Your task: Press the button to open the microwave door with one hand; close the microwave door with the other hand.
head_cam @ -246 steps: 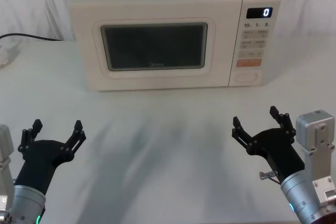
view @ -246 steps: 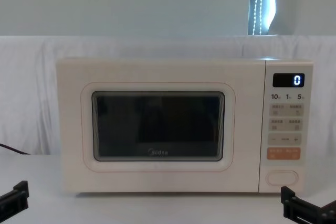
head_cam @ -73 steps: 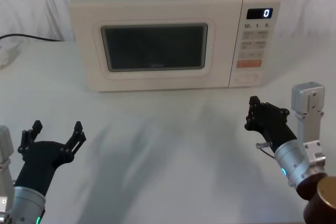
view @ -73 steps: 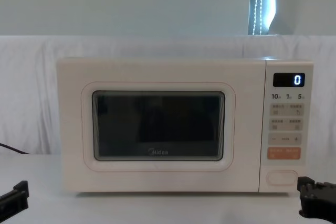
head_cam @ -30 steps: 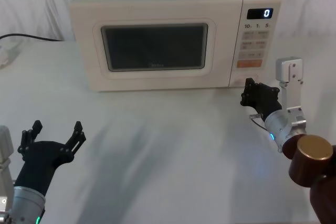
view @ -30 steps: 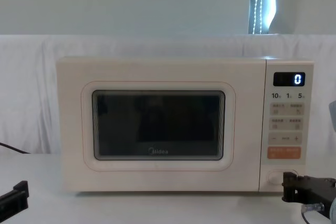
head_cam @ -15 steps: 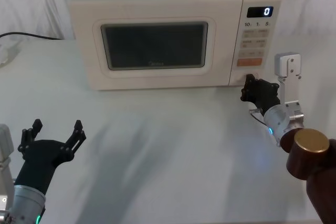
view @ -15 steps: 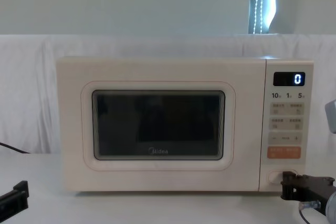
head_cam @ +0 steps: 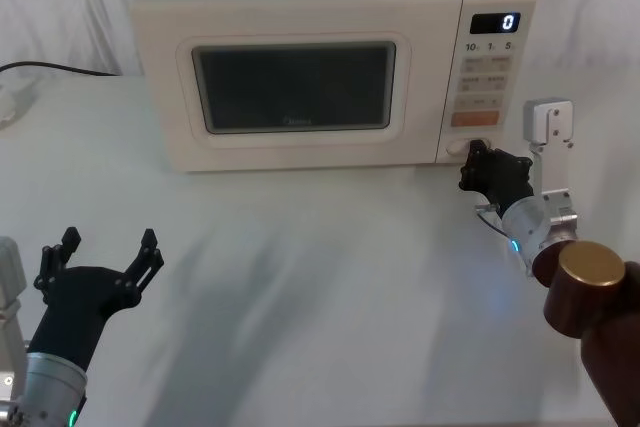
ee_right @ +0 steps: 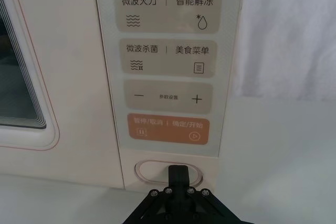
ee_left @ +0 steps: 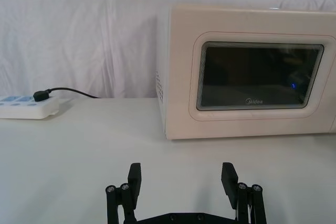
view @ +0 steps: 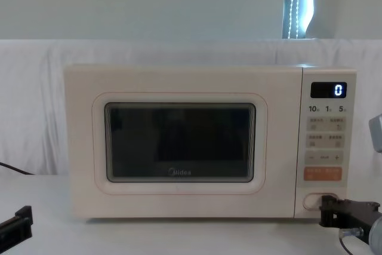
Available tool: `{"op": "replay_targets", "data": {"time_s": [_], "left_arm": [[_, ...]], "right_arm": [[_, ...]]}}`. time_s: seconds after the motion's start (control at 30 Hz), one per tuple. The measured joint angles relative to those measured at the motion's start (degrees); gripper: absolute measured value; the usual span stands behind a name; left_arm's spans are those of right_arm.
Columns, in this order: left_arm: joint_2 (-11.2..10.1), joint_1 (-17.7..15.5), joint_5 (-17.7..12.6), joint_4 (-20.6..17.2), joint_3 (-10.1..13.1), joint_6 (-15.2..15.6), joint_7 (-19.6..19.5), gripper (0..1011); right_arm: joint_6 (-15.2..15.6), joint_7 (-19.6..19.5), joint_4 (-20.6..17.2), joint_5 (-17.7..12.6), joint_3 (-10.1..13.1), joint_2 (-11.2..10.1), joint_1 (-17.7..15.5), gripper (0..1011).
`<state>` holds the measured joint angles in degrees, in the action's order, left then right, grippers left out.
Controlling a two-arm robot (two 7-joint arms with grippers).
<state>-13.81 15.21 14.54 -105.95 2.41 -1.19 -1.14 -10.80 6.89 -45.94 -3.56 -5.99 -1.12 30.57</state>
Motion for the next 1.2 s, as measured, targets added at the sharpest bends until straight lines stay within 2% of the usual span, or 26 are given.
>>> {"op": "replay_targets", "data": {"time_s": [0.37,1.2], "left_arm": [[0.0,0.0,0.0,0.0,0.0,0.0,0.0,1001],[0.0,0.0,0.0,0.0,0.0,0.0,0.0,1001]], "right_arm": [[-1.03,0.52,3.28,0.28,0.21,0.3,2.06,0],[-2.93,-0.34,6.71,1.69,0.26,0.81,4.27,0]]}}
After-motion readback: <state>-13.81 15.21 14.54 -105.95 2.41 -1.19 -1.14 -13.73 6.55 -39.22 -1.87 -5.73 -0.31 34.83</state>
